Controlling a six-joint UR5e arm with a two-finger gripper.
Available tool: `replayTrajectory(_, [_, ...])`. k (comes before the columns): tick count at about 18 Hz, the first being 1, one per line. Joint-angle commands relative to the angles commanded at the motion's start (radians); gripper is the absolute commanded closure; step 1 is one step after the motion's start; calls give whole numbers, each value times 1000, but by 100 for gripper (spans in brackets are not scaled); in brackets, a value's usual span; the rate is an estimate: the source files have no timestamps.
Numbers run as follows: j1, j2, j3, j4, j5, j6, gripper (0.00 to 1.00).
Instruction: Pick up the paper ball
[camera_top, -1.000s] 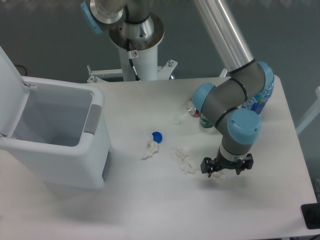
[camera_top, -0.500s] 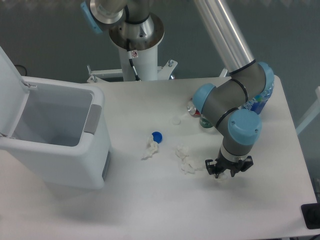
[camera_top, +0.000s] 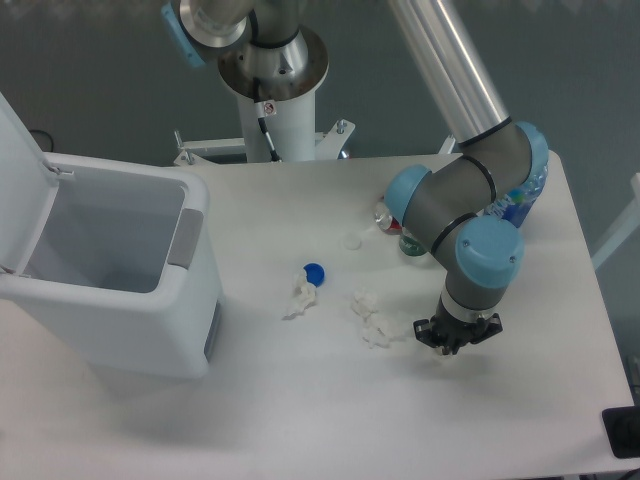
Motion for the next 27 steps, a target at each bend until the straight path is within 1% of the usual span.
replayTrajectory(4, [0,6,-3,0,-2,2,99])
replayTrajectory(8, [-2,47,12,0,-2,6,99])
replayTrajectory(10, [-3,66,28,-2,-2,38,99])
replayTrajectory(13, [-11,116,26,-2,-2,174,99])
replayTrajectory(17, [-29,185,21,-3,-3,267,99])
replayTrajectory(19, [-54,215,23,-2,-14,302,99])
replayTrajectory(20, [-78,221,34,-5,-9,317,99])
replayTrajectory(24, [-112,297,2,-11,-14,339,100])
replayTrajectory(27, [-136,308,-2,-12,-9,342,100])
